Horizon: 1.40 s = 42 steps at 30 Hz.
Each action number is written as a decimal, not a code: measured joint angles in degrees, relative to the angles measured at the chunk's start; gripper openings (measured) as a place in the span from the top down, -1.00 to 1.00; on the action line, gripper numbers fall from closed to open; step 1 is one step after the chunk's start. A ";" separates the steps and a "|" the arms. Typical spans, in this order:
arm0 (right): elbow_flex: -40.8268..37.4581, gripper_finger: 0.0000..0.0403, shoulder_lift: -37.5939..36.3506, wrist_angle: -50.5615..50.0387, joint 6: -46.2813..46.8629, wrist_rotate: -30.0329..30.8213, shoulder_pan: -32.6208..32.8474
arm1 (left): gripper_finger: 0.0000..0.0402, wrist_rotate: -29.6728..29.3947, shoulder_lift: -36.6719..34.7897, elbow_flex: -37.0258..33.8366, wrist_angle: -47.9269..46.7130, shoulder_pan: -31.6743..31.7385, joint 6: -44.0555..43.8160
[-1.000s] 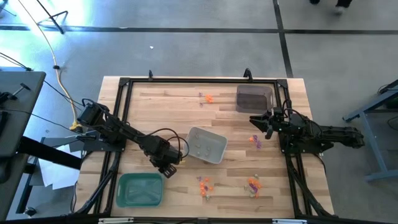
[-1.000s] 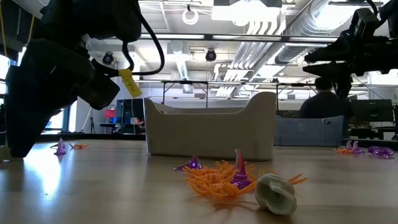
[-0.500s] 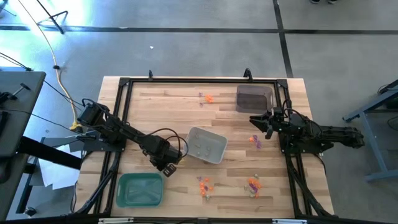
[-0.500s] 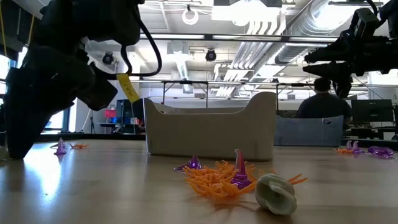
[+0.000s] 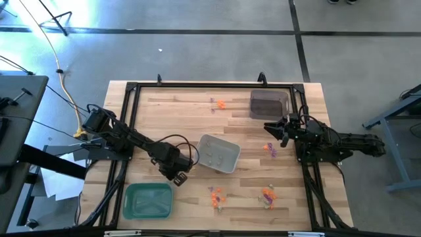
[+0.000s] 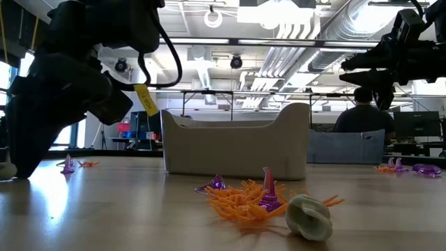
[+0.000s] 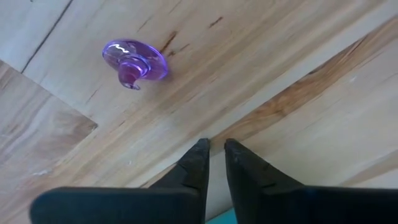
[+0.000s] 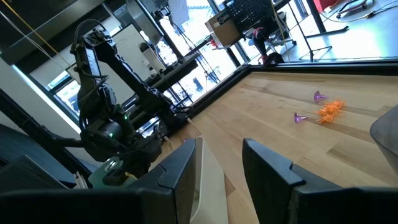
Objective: Sort Halloween decoration
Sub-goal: Put the white skull toy into the white bin
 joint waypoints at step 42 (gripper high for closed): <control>0.00 0.37 0.00 0.00 0.00 0.01 -0.01 | 0.18 10.33 0.92 0.07 3.06 -1.11 0.41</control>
